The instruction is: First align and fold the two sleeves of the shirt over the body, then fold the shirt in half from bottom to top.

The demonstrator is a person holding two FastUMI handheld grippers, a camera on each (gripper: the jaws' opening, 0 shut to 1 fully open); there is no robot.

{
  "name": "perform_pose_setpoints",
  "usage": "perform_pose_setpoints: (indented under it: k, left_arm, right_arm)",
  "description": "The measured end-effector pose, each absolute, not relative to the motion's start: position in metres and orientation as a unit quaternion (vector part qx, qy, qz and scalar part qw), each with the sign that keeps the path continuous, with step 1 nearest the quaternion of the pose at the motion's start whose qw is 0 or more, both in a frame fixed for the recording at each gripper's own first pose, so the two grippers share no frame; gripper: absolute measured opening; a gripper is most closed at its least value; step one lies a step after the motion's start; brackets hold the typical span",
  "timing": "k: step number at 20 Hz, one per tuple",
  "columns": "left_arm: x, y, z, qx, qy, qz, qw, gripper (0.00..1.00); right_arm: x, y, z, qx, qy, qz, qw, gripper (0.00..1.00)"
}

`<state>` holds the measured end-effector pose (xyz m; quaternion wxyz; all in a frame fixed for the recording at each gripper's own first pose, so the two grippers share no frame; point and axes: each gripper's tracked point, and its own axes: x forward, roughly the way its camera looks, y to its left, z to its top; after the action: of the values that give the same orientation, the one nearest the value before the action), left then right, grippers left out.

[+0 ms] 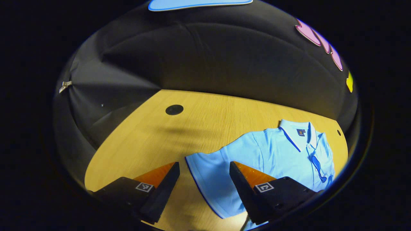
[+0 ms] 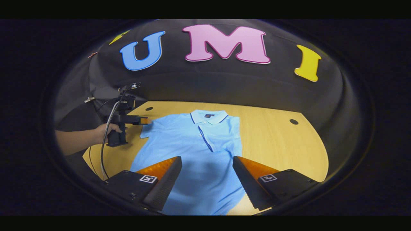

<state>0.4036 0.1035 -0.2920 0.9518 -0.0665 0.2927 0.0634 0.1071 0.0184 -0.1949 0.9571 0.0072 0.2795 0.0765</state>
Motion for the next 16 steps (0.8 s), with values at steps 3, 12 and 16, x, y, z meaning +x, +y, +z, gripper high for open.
perform_pose_setpoints:
  k: [3,12,16]
  left_arm:
    - [0.409,0.109,-0.304,-0.039,0.309,0.065,0.948,0.97]
    - [0.417,0.080,-0.300,0.002,0.315,0.016,0.949,0.08]
    - [0.416,0.062,-0.290,0.013,0.322,-0.008,0.947,0.06]
  right_arm:
    - [0.089,-0.009,-0.203,0.028,0.295,0.049,0.954,0.99]
    - [0.081,-0.046,-0.213,0.038,0.303,0.022,0.952,0.99]
    - [0.079,-0.054,-0.213,0.044,0.305,0.018,0.951,0.99]
